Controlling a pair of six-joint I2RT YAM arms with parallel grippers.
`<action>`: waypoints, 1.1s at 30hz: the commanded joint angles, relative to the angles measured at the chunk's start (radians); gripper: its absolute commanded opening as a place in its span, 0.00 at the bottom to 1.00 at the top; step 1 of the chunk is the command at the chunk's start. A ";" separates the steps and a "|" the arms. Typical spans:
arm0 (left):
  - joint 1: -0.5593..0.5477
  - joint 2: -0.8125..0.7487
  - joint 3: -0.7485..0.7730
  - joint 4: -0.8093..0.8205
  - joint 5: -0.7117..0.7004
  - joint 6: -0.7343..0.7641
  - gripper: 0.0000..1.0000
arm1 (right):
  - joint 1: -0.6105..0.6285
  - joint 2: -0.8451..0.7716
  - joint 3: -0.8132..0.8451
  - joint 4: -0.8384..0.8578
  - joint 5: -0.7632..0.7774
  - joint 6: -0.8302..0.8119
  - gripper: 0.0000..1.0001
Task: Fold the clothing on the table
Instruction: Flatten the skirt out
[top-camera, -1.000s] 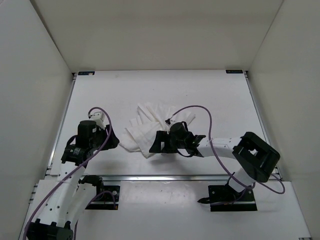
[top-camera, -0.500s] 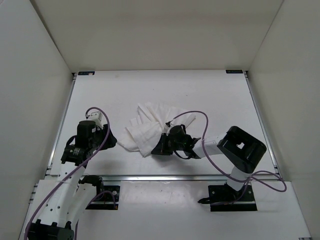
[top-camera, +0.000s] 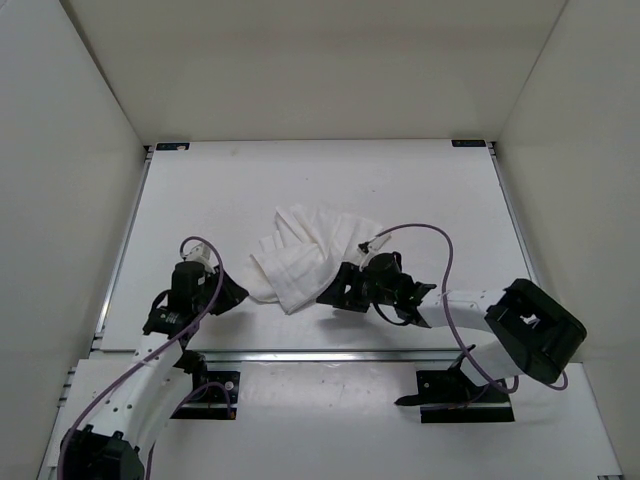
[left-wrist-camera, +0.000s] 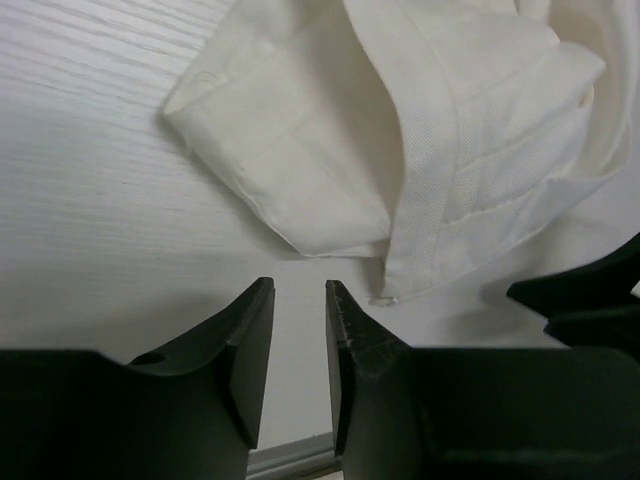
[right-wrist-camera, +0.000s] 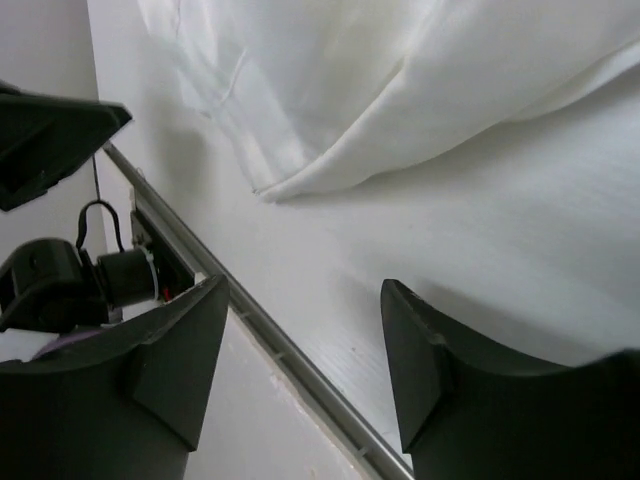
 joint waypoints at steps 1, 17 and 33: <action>0.029 -0.068 0.004 0.086 -0.060 -0.070 0.40 | 0.047 0.032 -0.013 0.090 0.051 0.037 0.64; 0.052 -0.119 0.105 -0.103 -0.117 -0.018 0.47 | 0.170 0.460 0.111 0.480 0.169 0.316 0.60; 0.026 0.036 -0.119 0.169 -0.077 -0.124 0.54 | 0.037 0.089 -0.121 0.316 0.203 0.151 0.00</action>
